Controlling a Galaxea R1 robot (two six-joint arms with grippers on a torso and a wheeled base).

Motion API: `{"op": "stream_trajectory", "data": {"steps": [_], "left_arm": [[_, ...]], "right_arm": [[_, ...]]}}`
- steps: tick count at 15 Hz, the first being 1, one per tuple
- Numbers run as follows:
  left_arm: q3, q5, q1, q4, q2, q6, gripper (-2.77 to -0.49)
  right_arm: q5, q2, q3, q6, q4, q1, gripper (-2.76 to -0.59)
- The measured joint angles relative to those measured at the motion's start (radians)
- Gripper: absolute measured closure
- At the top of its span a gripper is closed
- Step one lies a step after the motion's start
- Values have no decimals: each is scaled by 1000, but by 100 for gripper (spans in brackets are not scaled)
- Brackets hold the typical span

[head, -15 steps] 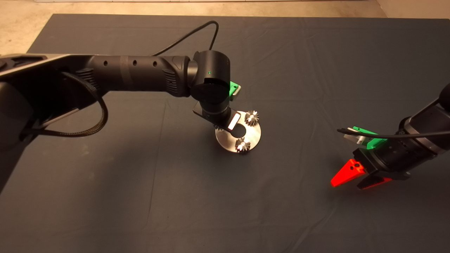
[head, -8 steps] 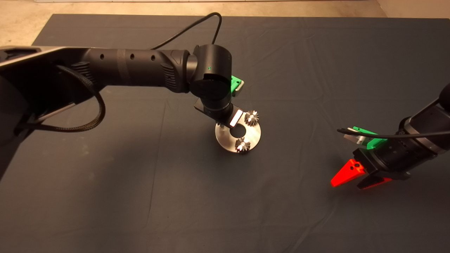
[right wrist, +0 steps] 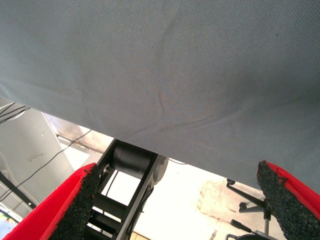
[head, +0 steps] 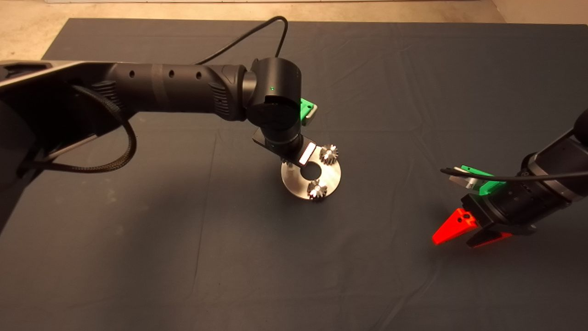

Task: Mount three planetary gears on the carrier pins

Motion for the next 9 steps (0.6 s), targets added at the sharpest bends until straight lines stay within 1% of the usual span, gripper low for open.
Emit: {"op": "stream_trajectory", "data": {"steps": [1,3,5,9], "left_arm": [[-2,-5,0,0,0,0,-66],[-16,-28,3,1,0,0,-66],[-25,-34,8,2,0,0,-66],[-26,-35,8,1,0,0,-66]], "right_arm": [[0,0,0,0,0,0,-233],[0,0,0,0,0,0,-233],[0,0,0,0,0,0,-233],[0,0,0,0,0,0,-233]]}}
